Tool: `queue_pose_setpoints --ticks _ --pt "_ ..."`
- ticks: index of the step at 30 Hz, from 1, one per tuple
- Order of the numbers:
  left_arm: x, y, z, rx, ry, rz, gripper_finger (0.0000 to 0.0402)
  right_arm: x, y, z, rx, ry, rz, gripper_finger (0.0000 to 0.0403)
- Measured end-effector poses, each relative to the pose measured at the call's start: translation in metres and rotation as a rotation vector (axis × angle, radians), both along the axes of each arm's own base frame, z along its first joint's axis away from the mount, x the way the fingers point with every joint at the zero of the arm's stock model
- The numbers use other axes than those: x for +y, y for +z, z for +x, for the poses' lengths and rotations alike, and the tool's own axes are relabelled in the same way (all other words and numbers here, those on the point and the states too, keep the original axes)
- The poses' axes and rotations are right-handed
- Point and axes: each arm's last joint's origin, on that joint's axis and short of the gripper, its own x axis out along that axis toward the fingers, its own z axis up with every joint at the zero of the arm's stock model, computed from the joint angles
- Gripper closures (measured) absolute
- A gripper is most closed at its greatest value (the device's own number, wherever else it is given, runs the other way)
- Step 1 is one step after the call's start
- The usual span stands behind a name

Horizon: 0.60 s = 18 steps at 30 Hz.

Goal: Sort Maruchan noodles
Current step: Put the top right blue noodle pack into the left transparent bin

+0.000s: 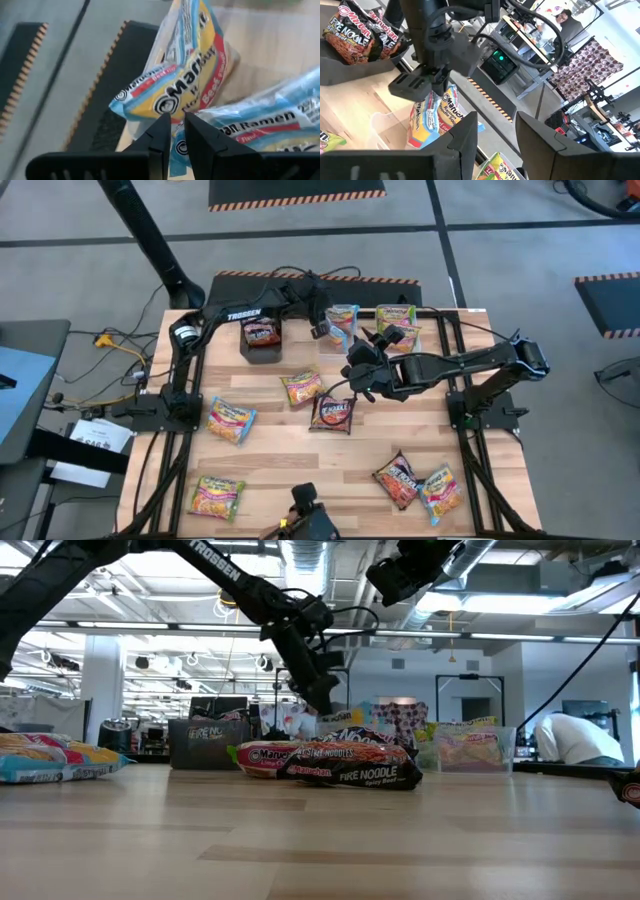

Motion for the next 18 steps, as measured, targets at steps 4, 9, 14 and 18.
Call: queue_pose_setpoints --ticks 4,9,14,18 --pt "0.001 0.000 0.000 -0.054 -0.001 -0.061 0.0356 0.000 0.000 0.000 0.000 0.001 0.000 0.0246" --pt "0.001 0.000 0.000 -0.059 -0.004 -0.060 0.0356 0.000 0.000 0.000 -0.036 -0.008 0.014 0.0246" --pt "0.004 0.007 0.001 -0.019 0.005 0.016 0.0356 0.000 0.000 0.000 -0.038 -0.008 0.015 0.0246" --pt "0.008 0.021 0.002 -0.001 0.015 0.062 0.0356 0.000 0.000 0.000 -0.039 -0.008 0.015 0.0246"
